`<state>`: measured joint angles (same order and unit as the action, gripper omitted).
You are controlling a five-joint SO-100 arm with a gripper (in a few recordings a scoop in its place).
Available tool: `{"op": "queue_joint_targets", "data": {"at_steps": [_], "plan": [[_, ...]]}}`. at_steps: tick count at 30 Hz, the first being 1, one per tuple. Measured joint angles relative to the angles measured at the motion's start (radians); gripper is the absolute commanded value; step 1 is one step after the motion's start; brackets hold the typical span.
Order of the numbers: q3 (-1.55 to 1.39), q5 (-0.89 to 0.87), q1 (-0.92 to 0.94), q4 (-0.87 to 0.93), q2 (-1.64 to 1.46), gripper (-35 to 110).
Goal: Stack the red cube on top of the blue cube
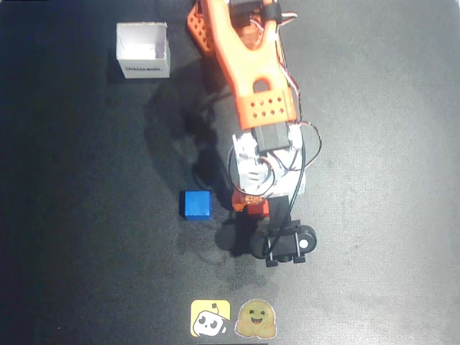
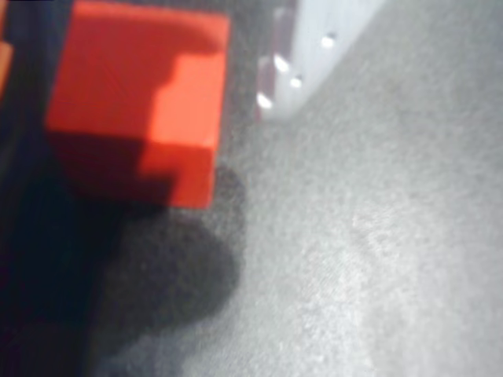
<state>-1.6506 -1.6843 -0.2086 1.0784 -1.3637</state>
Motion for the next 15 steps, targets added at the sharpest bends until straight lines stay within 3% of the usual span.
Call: {"op": "queue_joint_targets", "data": {"at_steps": [4, 8, 15], "plan": [[0.002, -0.015, 0.000, -0.011, 0.034, 17], [0.002, -0.031, 0.000, -0.011, 0.054, 0], [0.002, -0.038, 0.000, -0.011, 0.060, 0]]}}
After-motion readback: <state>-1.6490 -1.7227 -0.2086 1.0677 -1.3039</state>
